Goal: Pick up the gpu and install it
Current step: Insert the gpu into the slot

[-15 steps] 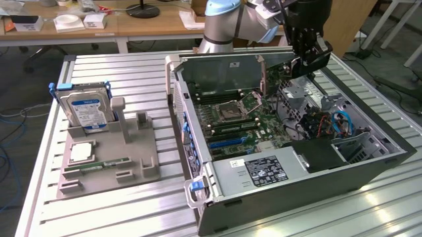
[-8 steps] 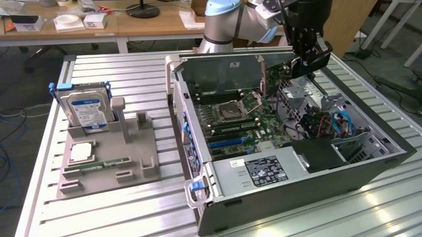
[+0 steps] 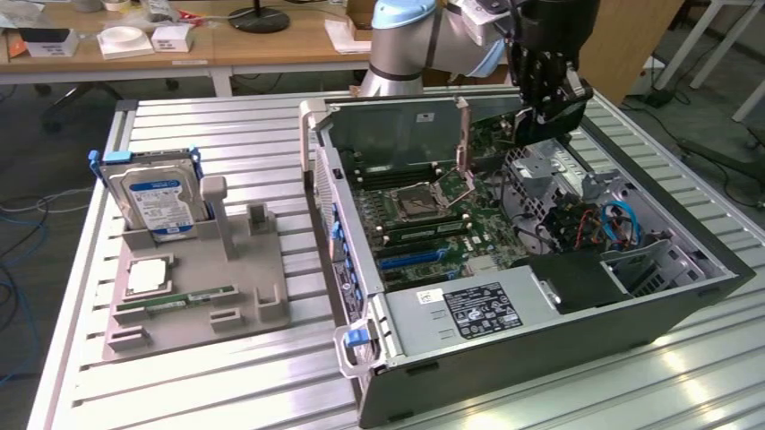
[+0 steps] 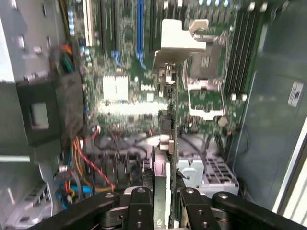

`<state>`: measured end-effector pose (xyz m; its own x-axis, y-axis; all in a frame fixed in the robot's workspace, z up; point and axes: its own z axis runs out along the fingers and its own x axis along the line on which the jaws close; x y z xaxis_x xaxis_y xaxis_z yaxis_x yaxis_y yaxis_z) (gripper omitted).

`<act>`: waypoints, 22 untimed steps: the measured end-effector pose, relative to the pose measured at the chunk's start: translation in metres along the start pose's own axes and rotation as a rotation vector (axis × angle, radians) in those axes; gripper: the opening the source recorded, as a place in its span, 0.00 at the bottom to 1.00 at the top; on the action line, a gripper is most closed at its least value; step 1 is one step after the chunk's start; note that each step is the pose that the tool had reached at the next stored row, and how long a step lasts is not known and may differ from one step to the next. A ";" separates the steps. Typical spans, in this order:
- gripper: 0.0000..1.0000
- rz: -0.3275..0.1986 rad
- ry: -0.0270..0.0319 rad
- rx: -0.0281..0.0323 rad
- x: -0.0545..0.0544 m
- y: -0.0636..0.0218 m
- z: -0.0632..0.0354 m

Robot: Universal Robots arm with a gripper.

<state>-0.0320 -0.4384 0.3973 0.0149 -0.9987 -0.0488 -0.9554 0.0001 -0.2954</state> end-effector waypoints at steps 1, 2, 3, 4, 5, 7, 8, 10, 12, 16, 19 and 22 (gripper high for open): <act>0.27 0.003 0.0007 -0.0173 0.000 0.0000 0.0000; 0.27 0.006 0.0014 -0.0340 0.000 0.0000 0.0000; 0.27 0.009 0.0019 -0.0514 0.000 0.0000 0.0001; 0.27 0.012 0.0025 -0.0694 0.000 0.0000 0.0001; 0.27 0.014 0.0030 -0.0857 0.000 0.0000 0.0001; 0.27 0.018 0.0038 -0.1114 0.000 -0.0001 0.0001; 0.27 0.021 0.0045 -0.1273 0.000 -0.0001 0.0001; 0.27 0.027 0.0058 -0.1571 0.000 -0.0001 0.0002; 0.27 0.032 0.0071 -0.1613 0.000 -0.0004 0.0005; 0.27 0.060 0.0133 -0.1600 0.001 0.0002 0.0039; 0.27 0.100 0.0221 -0.1579 0.001 0.0014 0.0078; 0.27 0.117 0.0260 -0.1567 0.001 0.0031 0.0112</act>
<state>-0.0317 -0.4389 0.3856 -0.1041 -0.9934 -0.0488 -0.9845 0.1099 -0.1369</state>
